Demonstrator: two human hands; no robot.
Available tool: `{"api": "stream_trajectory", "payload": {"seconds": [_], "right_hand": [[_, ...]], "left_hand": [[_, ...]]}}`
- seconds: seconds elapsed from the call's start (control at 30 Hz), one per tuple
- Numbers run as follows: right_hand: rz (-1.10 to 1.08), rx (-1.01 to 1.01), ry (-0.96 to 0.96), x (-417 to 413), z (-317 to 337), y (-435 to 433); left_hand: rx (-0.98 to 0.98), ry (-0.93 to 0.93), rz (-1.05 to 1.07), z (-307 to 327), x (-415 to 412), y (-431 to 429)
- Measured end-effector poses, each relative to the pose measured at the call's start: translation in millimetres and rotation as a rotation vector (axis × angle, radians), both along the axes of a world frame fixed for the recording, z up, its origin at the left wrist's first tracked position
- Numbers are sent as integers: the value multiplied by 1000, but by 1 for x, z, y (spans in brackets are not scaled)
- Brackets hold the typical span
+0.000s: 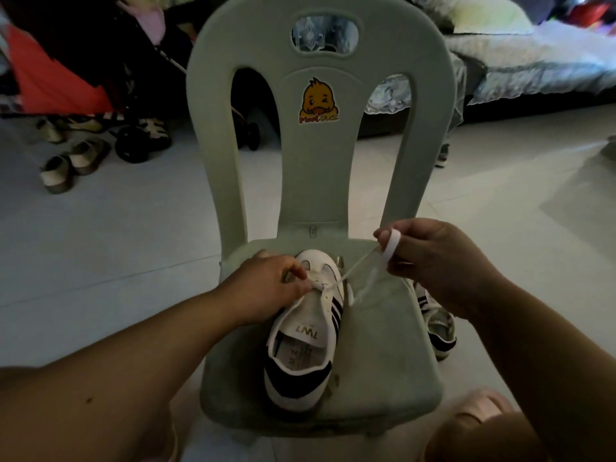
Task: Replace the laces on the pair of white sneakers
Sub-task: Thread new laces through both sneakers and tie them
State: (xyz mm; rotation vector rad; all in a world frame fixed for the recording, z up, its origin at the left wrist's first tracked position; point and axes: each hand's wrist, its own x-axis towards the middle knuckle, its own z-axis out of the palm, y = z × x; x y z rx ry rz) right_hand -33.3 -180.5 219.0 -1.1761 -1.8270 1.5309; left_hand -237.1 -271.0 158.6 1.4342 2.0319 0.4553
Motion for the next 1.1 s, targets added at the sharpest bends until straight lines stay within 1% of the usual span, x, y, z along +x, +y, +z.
{"api": "stream_trajectory", "payload": {"seconds": [0.13, 0.27, 0.4, 0.47, 0.57, 0.67, 0.73, 0.8, 0.93, 1.03, 1.1], "right_hand": [[0, 14, 123, -1, 8, 0], [61, -51, 272, 2, 19, 4], [144, -76, 363, 1, 30, 4], [146, -102, 428, 3, 34, 7], [121, -150, 505, 9, 32, 13], [66, -202, 552, 19, 25, 22], [12, -252, 595, 28, 18, 29], [-61, -304, 648, 38, 11, 37], [-232, -372, 701, 61, 0, 51], [-348, -385, 685, 77, -4, 57], [-367, -389, 708, 85, -7, 61]], "left_hand": [[101, 64, -23, 6, 9, -2], [173, 35, -71, 10, 19, 4], [163, 25, -183, 7, 30, 18], [148, -44, -240, 6, 34, 26], [95, -178, -272, 4, 36, 40], [67, -204, -269, 0, 37, 54], [68, -172, -241, -3, 38, 61], [42, -98, -208, -5, 37, 66], [2, 176, -218, -12, 30, 71], [-16, 291, -201, -21, 25, 74], [-39, 364, -204, -24, 22, 74]]}}
